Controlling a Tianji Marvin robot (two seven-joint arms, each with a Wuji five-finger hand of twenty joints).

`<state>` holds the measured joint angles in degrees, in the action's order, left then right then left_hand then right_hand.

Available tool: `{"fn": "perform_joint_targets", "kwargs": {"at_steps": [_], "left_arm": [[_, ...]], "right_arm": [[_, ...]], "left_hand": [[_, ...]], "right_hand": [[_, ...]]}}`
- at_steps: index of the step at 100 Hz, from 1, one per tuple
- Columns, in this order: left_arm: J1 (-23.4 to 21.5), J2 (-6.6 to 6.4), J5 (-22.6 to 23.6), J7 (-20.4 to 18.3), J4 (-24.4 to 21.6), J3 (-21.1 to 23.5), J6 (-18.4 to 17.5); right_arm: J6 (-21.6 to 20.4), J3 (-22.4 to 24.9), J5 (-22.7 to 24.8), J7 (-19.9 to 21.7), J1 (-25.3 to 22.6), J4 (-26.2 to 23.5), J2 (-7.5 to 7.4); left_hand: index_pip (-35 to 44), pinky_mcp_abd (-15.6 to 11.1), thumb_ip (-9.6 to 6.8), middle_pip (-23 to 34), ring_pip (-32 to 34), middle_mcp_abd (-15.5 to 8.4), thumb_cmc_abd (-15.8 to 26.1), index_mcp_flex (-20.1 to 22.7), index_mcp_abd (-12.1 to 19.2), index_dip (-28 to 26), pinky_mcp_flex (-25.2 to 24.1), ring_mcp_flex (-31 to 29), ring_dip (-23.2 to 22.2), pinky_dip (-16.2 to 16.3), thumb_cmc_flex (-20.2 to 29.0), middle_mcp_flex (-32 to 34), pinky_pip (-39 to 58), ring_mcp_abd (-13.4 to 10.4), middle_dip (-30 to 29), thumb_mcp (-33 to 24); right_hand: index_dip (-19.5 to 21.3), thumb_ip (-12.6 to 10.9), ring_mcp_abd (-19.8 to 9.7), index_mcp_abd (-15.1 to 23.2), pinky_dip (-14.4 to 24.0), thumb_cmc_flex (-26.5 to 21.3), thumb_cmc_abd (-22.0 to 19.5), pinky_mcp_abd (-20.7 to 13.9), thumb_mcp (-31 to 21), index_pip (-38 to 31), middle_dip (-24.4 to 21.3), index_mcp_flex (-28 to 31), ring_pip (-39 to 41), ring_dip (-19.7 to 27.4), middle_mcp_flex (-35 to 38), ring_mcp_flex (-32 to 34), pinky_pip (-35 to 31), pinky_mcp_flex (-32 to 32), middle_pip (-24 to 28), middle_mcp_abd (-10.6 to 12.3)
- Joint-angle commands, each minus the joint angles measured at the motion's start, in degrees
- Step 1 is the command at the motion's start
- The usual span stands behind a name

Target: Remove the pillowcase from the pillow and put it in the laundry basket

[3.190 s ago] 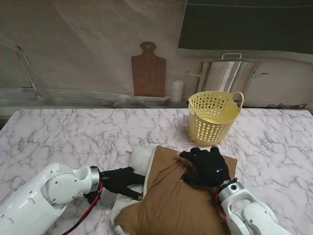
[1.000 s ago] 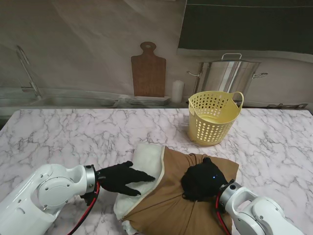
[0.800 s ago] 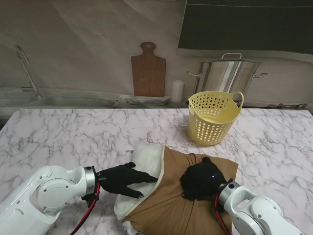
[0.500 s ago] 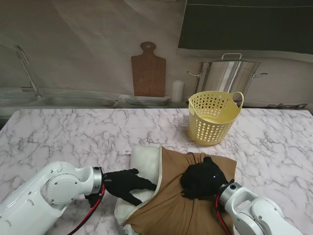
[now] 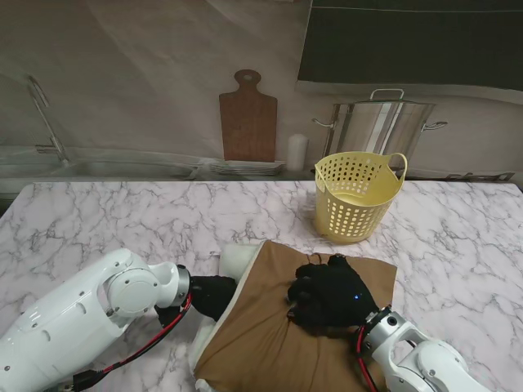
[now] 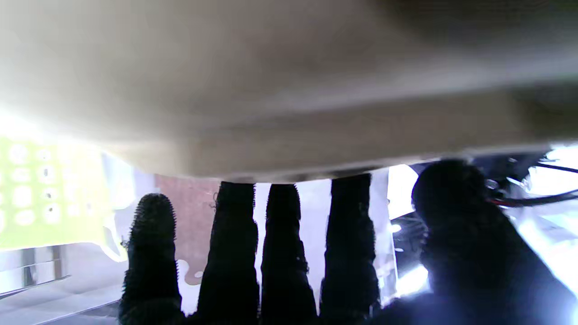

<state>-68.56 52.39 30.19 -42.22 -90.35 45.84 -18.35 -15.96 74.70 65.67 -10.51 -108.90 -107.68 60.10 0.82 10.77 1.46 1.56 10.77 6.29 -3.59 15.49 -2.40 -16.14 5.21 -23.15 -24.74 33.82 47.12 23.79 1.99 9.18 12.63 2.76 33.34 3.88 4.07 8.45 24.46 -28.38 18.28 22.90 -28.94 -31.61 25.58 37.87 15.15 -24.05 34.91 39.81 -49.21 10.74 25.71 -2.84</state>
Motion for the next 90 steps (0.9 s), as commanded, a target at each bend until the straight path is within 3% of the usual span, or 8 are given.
{"fn": "perform_joint_targets", "kwargs": {"at_steps": [1,19,27,39,51,63,71,90], "left_arm": [[-0.5,0.03,0.3,-2.1,4.6,-2.2,1.2],[3.5,0.26,-2.1,-1.7,7.7,-6.9,3.5],[5.0,0.4,-2.9,-1.4,8.8,-8.6,4.4],[6.9,0.58,-3.8,-1.0,10.3,-10.7,5.2],[8.1,0.63,-4.6,-1.1,11.2,-12.0,5.9],[8.4,0.57,-4.6,-1.4,11.5,-12.3,6.2],[8.8,0.62,-4.8,-1.5,11.9,-12.6,6.6],[10.3,0.74,-5.6,-1.4,12.9,-14.2,7.4]], "right_arm": [[-0.4,-0.9,-0.2,0.0,0.0,-1.1,0.37],[-2.5,-2.3,0.0,3.8,0.3,-2.7,-0.15],[-3.7,-2.7,0.2,8.2,0.8,-3.2,-0.66],[-5.0,-3.1,0.4,14.6,1.7,-3.5,-1.4],[-5.7,-3.0,-2.3,16.7,2.1,-2.6,-1.5],[-6.8,-2.2,-4.6,14.0,1.2,-1.8,-1.03],[-9.3,-1.1,-7.8,13.1,0.4,-1.7,-0.72],[-15.1,-1.0,-20.2,17.5,0.8,-0.8,-0.6]], "left_hand": [[0.4,4.0,-0.32,1.4,-1.2,2.2,1.6,-0.2,-3.9,0.4,-0.3,-1.7,1.3,-0.9,1.5,0.6,28.5,3.2,0.6,-1.0],[0.4,3.8,-0.3,1.4,-1.2,2.3,2.2,-0.5,-4.1,0.4,-0.4,-1.6,1.3,-0.7,1.7,0.4,28.4,3.3,0.6,-0.9],[0.4,3.8,-0.3,1.4,-1.2,2.3,2.1,-0.4,-4.1,0.4,-0.5,-1.5,1.2,-0.7,1.8,0.4,28.4,3.3,0.6,-0.8],[0.4,3.9,-0.32,1.4,-1.2,2.3,2.1,-0.4,-4.1,0.4,-0.5,-1.5,1.2,-0.6,1.9,0.4,28.3,3.3,0.6,-0.8],[0.4,3.8,-0.32,1.4,-1.2,2.3,2.1,-0.5,-4.1,0.4,-0.5,-1.4,1.2,-0.6,1.9,0.4,28.2,3.2,0.6,-0.8],[0.4,3.8,-0.33,1.3,-1.3,2.3,2.1,-0.5,-4.0,0.4,-0.5,-1.4,1.3,-0.6,1.9,0.3,28.2,3.2,0.6,-0.8],[0.4,3.8,-0.34,1.3,-1.3,2.3,2.1,-0.5,-4.0,0.4,-0.5,-1.4,1.3,-0.6,1.9,0.3,28.1,3.2,0.6,-0.8],[0.4,3.8,-0.34,1.4,-1.3,2.2,2.1,-0.5,-4.0,0.4,-0.4,-1.4,1.3,-0.5,2.0,0.3,28.0,3.2,0.6,-0.8]], "right_hand": [[-1.3,-1.4,0.1,-1.5,0.3,2.4,-1.5,-0.1,0.6,4.8,-1.0,-5.6,-1.1,1.0,-2.8,-1.8,-0.4,-0.8,-0.8,-0.9],[-9.7,-0.6,1.3,1.3,-0.9,8.3,1.2,1.0,0.4,24.1,-6.6,-24.7,-4.5,3.2,-11.0,-6.4,4.0,-4.6,-6.2,-1.7],[-10.3,-0.4,1.6,3.3,-1.7,9.6,1.8,1.4,0.3,25.9,-8.2,-25.2,-6.3,4.1,-14.7,-9.2,6.7,-6.3,-8.1,-2.1],[-2.1,-0.4,2.3,10.7,-4.0,2.4,3.0,1.4,1.5,5.2,-10.4,-3.3,-9.6,6.9,-16.0,-14.9,11.1,-8.1,-9.8,-3.2],[-8.7,1.1,2.0,15.9,-7.2,-5.6,7.5,1.8,8.0,-19.0,-9.5,8.7,-8.8,7.7,-7.0,-12.8,12.0,-8.2,-6.7,-1.1],[-2.4,1.8,0.5,9.9,-8.7,0.6,10.0,3.0,-3.8,-24.0,-0.9,27.8,-3.4,3.3,7.7,-2.6,11.0,-5.8,-0.4,3.5],[6.1,0.2,-0.9,4.7,-8.5,3.8,11.0,3.0,-11.4,-23.9,2.7,33.3,-0.1,0.1,14.3,2.6,9.8,-4.0,2.3,5.4],[12.4,-0.2,-4.8,-2.6,-7.1,4.9,15.5,2.7,-19.0,-29.9,7.8,37.5,9.6,-7.1,29.0,15.9,6.0,0.7,8.1,7.2]]}}
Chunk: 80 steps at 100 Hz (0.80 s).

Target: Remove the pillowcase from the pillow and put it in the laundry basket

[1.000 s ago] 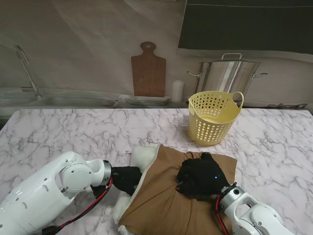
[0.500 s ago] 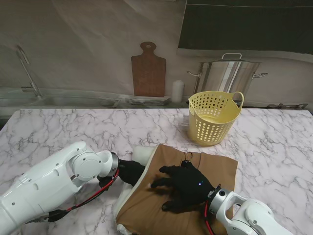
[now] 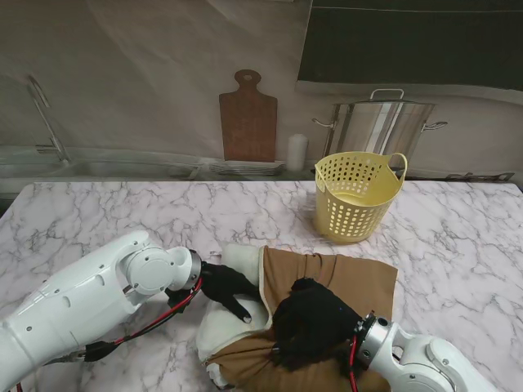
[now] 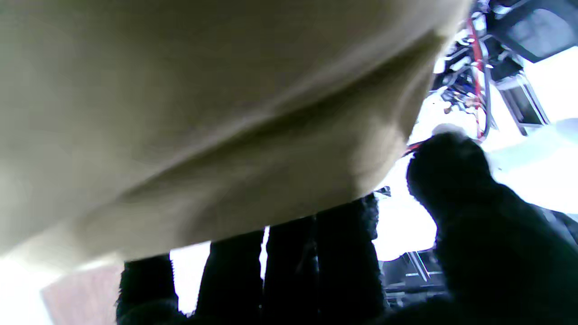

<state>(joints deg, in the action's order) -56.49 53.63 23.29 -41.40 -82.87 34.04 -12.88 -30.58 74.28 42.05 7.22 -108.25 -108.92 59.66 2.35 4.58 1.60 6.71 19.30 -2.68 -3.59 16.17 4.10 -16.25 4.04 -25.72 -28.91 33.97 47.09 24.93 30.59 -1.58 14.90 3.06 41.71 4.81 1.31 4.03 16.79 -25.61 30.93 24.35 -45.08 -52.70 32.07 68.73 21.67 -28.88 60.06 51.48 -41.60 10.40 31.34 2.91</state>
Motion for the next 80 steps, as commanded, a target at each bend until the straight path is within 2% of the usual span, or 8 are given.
{"fn": "perform_joint_targets", "kwargs": {"at_steps": [1,11,23,36,45,63,70,80], "left_arm": [[-1.7,-0.49,1.3,-2.3,5.4,-2.5,2.0],[-1.1,-0.44,0.9,-2.2,6.0,-3.2,2.4],[-1.2,-0.55,1.2,-2.7,5.8,-2.8,2.6],[-2.0,-0.58,1.8,-2.9,5.3,-1.6,2.6],[-2.3,-0.59,2.2,-2.9,5.1,-1.1,2.6],[-2.3,-0.73,3.0,-3.4,5.0,-0.7,2.8],[-2.5,-0.79,3.4,-3.6,4.9,-0.4,2.9],[-2.9,-0.84,4.1,-3.9,4.8,0.5,3.1]], "right_arm": [[-0.8,-0.7,2.8,-0.1,0.3,0.6,-0.17],[-2.1,-1.2,-4.1,4.2,1.3,1.3,-0.65],[-1.5,-1.2,-7.7,7.9,1.7,1.1,-1.26],[0.3,0.3,-1.6,5.8,0.7,0.4,-0.88],[2.9,2.2,4.0,5.9,-0.8,-1.3,-0.98],[7.5,5.0,11.6,7.0,-3.6,-3.9,-1.08],[8.4,5.8,14.1,6.3,-4.5,-4.4,-0.98],[9.2,6.3,16.9,4.6,-5.3,-4.7,-0.83]], "left_hand": [[-1.2,10.0,-0.48,-3.8,-9.8,11.2,2.1,-1.2,-10.5,0.5,0.7,1.2,5.4,-0.6,2.1,-0.8,-0.6,13.9,-1.6,-1.1],[-1.1,10.0,-0.49,-3.8,-9.8,11.2,2.2,-1.2,-10.6,0.5,0.7,1.2,5.4,-0.6,2.1,-0.9,-0.6,14.0,-1.6,-1.1],[-1.1,9.9,-0.49,-3.8,-9.8,11.2,2.3,-1.2,-10.6,0.5,0.7,1.2,5.4,-0.6,2.2,-0.9,-0.7,13.9,-1.6,-1.1],[-1.1,10.0,-0.49,-3.7,-9.8,11.2,2.3,-1.1,-10.5,0.4,0.8,1.2,5.4,-0.5,2.2,-0.7,-0.7,13.9,-1.6,-1.1],[-1.1,9.9,-0.49,-3.7,-9.7,11.2,2.3,-1.1,-10.5,0.4,0.7,1.1,5.4,-0.5,2.2,-0.6,-0.7,13.9,-1.6,-1.1],[-1.1,9.9,-0.49,-3.7,-9.8,11.1,2.3,-1.1,-10.6,0.4,0.7,1.2,5.4,-0.5,2.4,-0.7,-0.7,13.9,-1.6,-1.1],[-1.1,10.0,-0.49,-3.7,-9.8,11.1,2.2,-1.0,-10.5,0.4,0.7,1.2,5.4,-0.5,2.4,-0.6,-0.7,13.9,-1.6,-1.1],[-1.1,9.9,-0.5,-3.7,-9.8,11.1,2.3,-1.0,-10.5,0.4,0.7,1.2,5.4,-0.5,2.5,-0.6,-0.7,13.9,-1.6,-1.1]], "right_hand": [[4.3,-1.2,-2.1,1.3,0.8,2.2,3.1,1.2,-3.3,-9.3,1.4,6.7,3.4,-2.4,4.6,4.8,-2.0,1.5,2.6,1.4],[6.1,-1.6,-1.6,-3.2,5.2,2.2,5.4,0.7,-7.1,-15.8,3.6,7.8,9.3,-6.2,12.8,12.5,-9.2,7.3,6.3,1.1],[6.2,-1.4,-0.7,-3.6,8.0,2.6,4.5,0.0,-6.6,-19.3,6.3,8.1,13.1,-8.5,15.5,15.3,-12.9,10.2,10.1,0.6],[5.0,-0.6,0.2,0.1,9.6,2.9,1.9,0.0,-3.5,-12.8,7.7,6.5,11.8,-8.5,11.7,12.3,-13.1,9.5,8.9,-0.5],[9.8,-0.8,0.8,2.9,10.7,2.7,0.5,-0.1,-1.1,-4.9,7.7,-1.1,9.1,-7.5,7.4,9.7,-12.2,8.7,6.0,-1.3],[7.8,3.5,1.2,8.0,11.7,-0.8,1.7,-0.3,3.4,-0.3,7.7,-17.7,8.5,-7.2,5.5,10.2,-12.5,9.2,5.9,-2.0],[6.4,3.3,0.5,7.5,12.3,-1.5,1.9,-0.7,3.8,1.7,8.5,-23.0,9.8,-7.8,5.7,11.9,-13.5,10.6,8.7,-1.7],[-1.6,1.3,-1.9,4.7,12.8,-1.0,2.0,-2.1,0.4,14.1,11.5,-29.3,13.1,-9.0,5.3,15.1,-15.8,13.3,18.6,3.2]]}}
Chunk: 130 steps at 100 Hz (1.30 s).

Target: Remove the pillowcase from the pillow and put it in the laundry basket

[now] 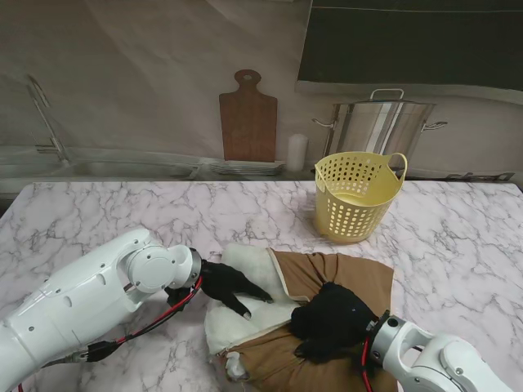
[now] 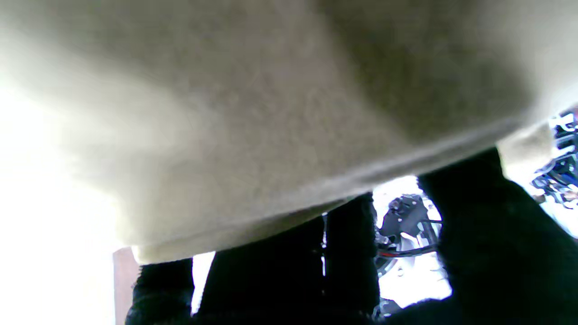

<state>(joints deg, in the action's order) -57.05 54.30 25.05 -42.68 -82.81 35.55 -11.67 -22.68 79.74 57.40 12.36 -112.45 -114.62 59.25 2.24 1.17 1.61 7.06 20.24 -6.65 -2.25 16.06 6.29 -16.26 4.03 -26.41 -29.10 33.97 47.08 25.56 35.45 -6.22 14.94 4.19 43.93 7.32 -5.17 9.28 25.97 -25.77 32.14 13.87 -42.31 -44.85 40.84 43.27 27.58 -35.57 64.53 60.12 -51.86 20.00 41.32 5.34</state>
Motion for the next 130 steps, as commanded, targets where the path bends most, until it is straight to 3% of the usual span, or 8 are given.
{"fn": "perform_joint_targets", "kwargs": {"at_steps": [1,8,16,41,71,91,106,130], "left_arm": [[-2.4,-1.51,2.5,-2.6,4.7,-0.9,1.9],[-3.7,-1.47,3.7,-2.7,4.1,1.1,2.0],[-6.2,-1.38,5.3,-2.9,2.6,5.2,1.7],[-18.9,-0.4,10.8,-1.2,-7.9,23.7,-0.7],[-30.0,1.28,13.9,7.8,-17.1,37.1,-6.8],[-33.6,2.35,12.0,14.3,-19.0,39.0,-10.4],[-34.0,2.6,9.7,15.7,-19.0,37.9,-11.4],[-32.1,2.96,6.0,16.7,-16.0,34.4,-9.8]], "right_arm": [[1.3,0.9,1.9,-0.8,-1.1,1.1,-0.4],[1.3,0.4,3.3,-2.8,-0.7,1.8,-0.31],[1.5,-0.7,3.6,-3.4,0.4,2.7,-0.33],[2.2,-5.5,-1.3,-2.3,6.9,6.1,-0.39],[2.3,-8.4,-5.2,-0.8,11.8,9.7,-0.49],[2.4,-10.2,-6.1,-1.4,13.9,12.0,-0.42],[3.3,-11.4,-5.5,-3.3,15.1,13.5,-0.21],[8.1,-12.4,-1.2,-7.7,15.8,15.1,0.23]], "left_hand": [[-0.9,13.3,-0.51,-4.1,-10.7,15.1,1.0,-0.9,-12.7,0.4,0.7,1.8,5.6,-0.5,2.5,-1.3,-5.6,18.5,-1.6,-2.3],[-0.9,13.3,-0.54,-4.0,-10.7,15.2,0.9,-0.8,-12.9,0.4,0.8,1.8,5.6,-0.5,2.8,-1.2,-5.6,18.6,-1.6,-2.4],[-0.8,13.1,-0.55,-4.0,-10.6,15.2,1.0,-0.7,-12.9,0.4,0.9,1.7,5.5,-0.4,3.1,-1.1,-5.5,18.6,-1.6,-2.4],[-0.5,13.6,-0.52,-3.8,-10.4,15.4,1.2,0.3,-12.9,0.3,1.3,1.0,5.5,-0.3,4.3,-0.1,-4.9,18.7,-1.5,-2.4],[1.6,14.4,-0.45,-2.9,-9.5,15.2,2.4,5.5,-12.1,-0.3,2.5,-1.5,5.0,0.2,10.4,3.4,-2.4,18.7,-1.1,-2.6],[2.4,14.7,-0.32,-2.6,-8.9,15.6,4.7,7.2,-12.1,-0.8,2.8,-2.5,4.6,0.4,11.0,4.8,-0.7,19.0,-0.9,-2.4],[2.6,14.9,-0.08,-2.6,-8.8,15.9,6.2,7.4,-12.2,-1.1,2.5,-2.6,4.4,0.3,9.9,5.0,0.0,19.2,-0.8,-1.9],[7.8,15.1,-0.1,-0.7,-7.9,16.5,5.5,14.2,-14.0,-6.2,2.8,-4.0,3.3,0.0,8.4,9.2,2.3,19.6,1.9,-2.1]], "right_hand": [[-4.4,-1.8,4.3,-0.6,3.5,-0.6,0.7,8.3,-3.0,7.9,2.9,-4.1,7.5,-2.4,0.8,6.8,-5.8,3.9,9.4,1.2],[-8.4,-3.7,3.0,-0.1,3.3,-2.8,1.1,7.6,-6.3,17.5,3.2,-6.7,8.9,-2.9,1.1,8.3,-7.1,5.4,12.5,3.0],[-11.6,-1.2,2.7,1.4,3.0,-7.9,0.3,7.1,-8.6,20.6,4.1,-8.5,9.7,-3.2,1.1,8.7,-8.2,6.1,14.1,3.3],[-14.4,-0.5,4.0,5.4,3.0,-12.1,-5.5,7.2,-8.2,18.2,6.0,-8.9,9.6,-3.4,-0.3,7.4,-8.7,5.6,14.4,1.6],[-15.8,-0.5,4.3,5.7,3.0,-12.2,-6.0,7.5,-8.0,17.1,6.2,-8.8,9.4,-3.3,-0.5,7.0,-8.7,5.3,14.1,1.4],[-19.2,-0.4,4.5,5.8,3.1,-12.8,-6.7,7.6,-7.2,14.8,5.8,-9.4,8.1,-2.5,-0.7,6.4,-8.4,5.1,12.3,1.3],[-19.9,0.4,5.0,5.1,3.0,-14.1,-7.2,7.7,-7.4,14.5,4.1,-9.8,6.2,-1.6,-1.1,5.6,-8.2,4.8,9.0,1.1],[-21.0,0.7,5.5,-3.8,3.0,-15.7,-8.3,7.8,-7.6,16.8,3.2,-10.8,5.6,-1.4,-1.1,5.8,-8.2,4.9,7.7,0.5]]}}
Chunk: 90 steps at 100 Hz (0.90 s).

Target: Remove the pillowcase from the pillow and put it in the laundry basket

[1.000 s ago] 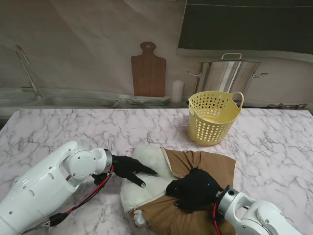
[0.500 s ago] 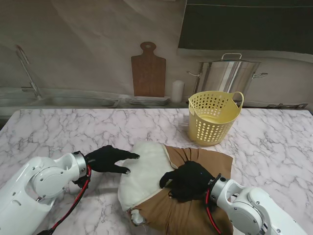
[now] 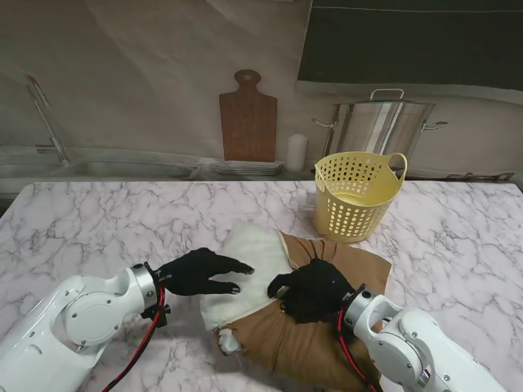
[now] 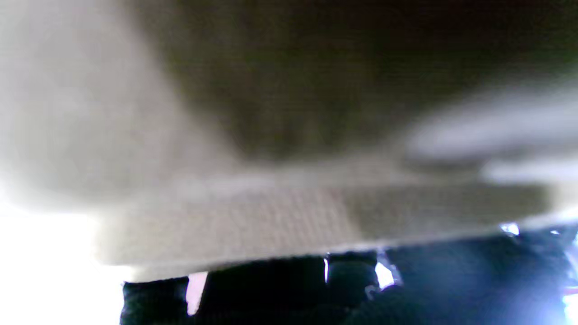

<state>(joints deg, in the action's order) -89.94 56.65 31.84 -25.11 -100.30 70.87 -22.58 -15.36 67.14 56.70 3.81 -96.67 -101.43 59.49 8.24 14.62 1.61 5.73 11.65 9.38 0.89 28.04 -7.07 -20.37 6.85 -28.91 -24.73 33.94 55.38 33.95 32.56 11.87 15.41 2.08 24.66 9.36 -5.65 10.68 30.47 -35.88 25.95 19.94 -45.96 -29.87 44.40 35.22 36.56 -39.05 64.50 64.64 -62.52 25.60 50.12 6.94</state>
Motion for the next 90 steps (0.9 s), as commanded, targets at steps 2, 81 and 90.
{"fn": "perform_joint_targets", "kwargs": {"at_steps": [2,81,90], "left_arm": [[1.3,0.54,-1.5,-1.3,1.9,-1.4,1.6],[24.5,-1.68,-4.9,-14.7,19.8,-28.1,13.6],[25.8,-1.71,-5.1,-15.0,20.8,-29.8,14.3]], "right_arm": [[1.0,0.1,-0.6,0.7,0.0,2.1,0.02],[-9.9,2.3,-4.3,1.1,-4.2,-1.7,-0.11],[-12.3,2.7,-7.2,2.1,-4.7,-2.4,-0.11]], "left_hand": [[1.9,1.6,-0.12,0.6,0.6,0.5,2.3,2.5,-0.6,-2.3,-0.2,-1.4,-1.1,0.0,0.3,0.7,5.2,1.5,1.5,-0.1],[-3.4,0.1,-0.65,-1.9,-1.2,-0.9,-1.9,-5.2,0.1,-0.4,-1.5,2.4,0.3,-1.4,1.5,-7.0,1.6,0.9,-1.0,-0.3],[-3.4,-0.1,-0.66,-1.8,-1.1,-0.8,-1.7,-5.2,0.0,-0.3,-1.5,2.4,0.3,-1.3,1.6,-6.9,1.7,0.9,-1.0,-0.4]], "right_hand": [[-2.0,-1.3,6.1,-5.7,-1.6,-5.7,-2.2,1.8,-3.9,2.3,-0.5,-3.0,-3.4,2.1,-1.2,1.2,2.5,-0.8,-1.2,-1.1],[13.7,3.9,5.9,11.5,-2.9,-15.9,-0.8,3.0,-11.1,-18.0,11.3,24.5,-8.9,1.2,-10.2,-12.9,11.0,-10.4,-12.2,-3.4],[18.5,3.5,5.6,10.5,-3.4,-16.0,-0.6,3.0,-13.9,-21.2,6.3,25.3,-10.4,2.0,-8.4,-12.4,11.7,-10.6,-16.4,-3.0]]}}
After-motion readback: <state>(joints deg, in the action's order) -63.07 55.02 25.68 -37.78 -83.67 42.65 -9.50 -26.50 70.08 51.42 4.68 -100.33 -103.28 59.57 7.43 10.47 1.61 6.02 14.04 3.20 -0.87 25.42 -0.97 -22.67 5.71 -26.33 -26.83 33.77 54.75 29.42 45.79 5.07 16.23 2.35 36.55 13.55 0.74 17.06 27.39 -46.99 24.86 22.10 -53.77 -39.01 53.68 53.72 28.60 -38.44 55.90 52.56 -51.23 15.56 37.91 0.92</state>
